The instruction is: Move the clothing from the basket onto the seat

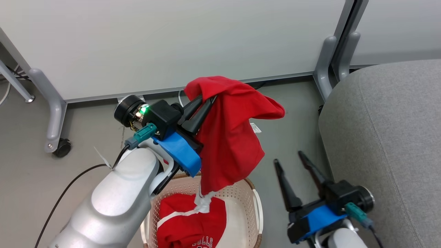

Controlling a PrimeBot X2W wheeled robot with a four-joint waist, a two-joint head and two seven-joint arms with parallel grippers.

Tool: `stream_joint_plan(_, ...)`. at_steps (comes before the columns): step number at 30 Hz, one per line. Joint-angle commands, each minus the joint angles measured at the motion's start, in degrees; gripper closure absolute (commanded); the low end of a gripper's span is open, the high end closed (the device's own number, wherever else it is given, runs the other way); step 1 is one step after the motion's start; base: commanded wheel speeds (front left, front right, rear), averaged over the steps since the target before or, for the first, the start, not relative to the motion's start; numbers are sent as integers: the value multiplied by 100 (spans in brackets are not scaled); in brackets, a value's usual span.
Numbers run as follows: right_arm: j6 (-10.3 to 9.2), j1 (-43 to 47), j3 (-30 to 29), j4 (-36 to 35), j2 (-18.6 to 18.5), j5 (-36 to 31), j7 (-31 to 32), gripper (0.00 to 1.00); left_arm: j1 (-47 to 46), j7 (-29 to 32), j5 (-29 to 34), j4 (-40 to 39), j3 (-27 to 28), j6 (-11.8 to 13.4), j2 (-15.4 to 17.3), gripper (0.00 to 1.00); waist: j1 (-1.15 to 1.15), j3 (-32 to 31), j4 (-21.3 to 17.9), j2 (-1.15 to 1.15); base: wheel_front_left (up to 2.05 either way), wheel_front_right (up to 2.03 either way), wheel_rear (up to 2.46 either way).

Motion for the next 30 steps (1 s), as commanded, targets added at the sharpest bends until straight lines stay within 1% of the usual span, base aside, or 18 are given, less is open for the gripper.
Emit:
stream_joint_plan(1, -4, -146, 163, -35, -5, 23, -30, 0, -73, -30, -1, 17, 3, 3, 1, 100, 0, 25, 10, 0, 0, 0, 0)
stream_joint_plan(11, -4, -935, 1420, 200, -5, 317, -30, 0, -228, -30, 110, 55, -7, 3, -68, 100, 0, 213, 117, 0, 0, 0, 0)
stream_joint_plan(14, -4, -1248, 1591, 354, -7, 392, -29, 0, -283, -30, 132, 50, -41, 3, -149, 100, 0, 286, 196, 0, 0, 0, 0)
stream_joint_plan(18, -5, -1713, 1696, 646, -8, 462, -20, 0, -334, -30, 143, 27, -95, 3, -231, 100, 0, 369, 298, 0, 0, 0, 0)
stream_joint_plan(26, -4, -2399, 1491, 1343, -5, 580, -19, 0, -422, -30, 140, -13, -232, 3, -384, 100, 0, 491, 481, 0, 0, 0, 0)
stream_joint_plan(30, -5, -2669, 1502, 1680, -5, 689, -20, 0, -470, -30, 113, -36, -276, 3, -457, 100, 0, 533, 546, 0, 0, 0, 0)
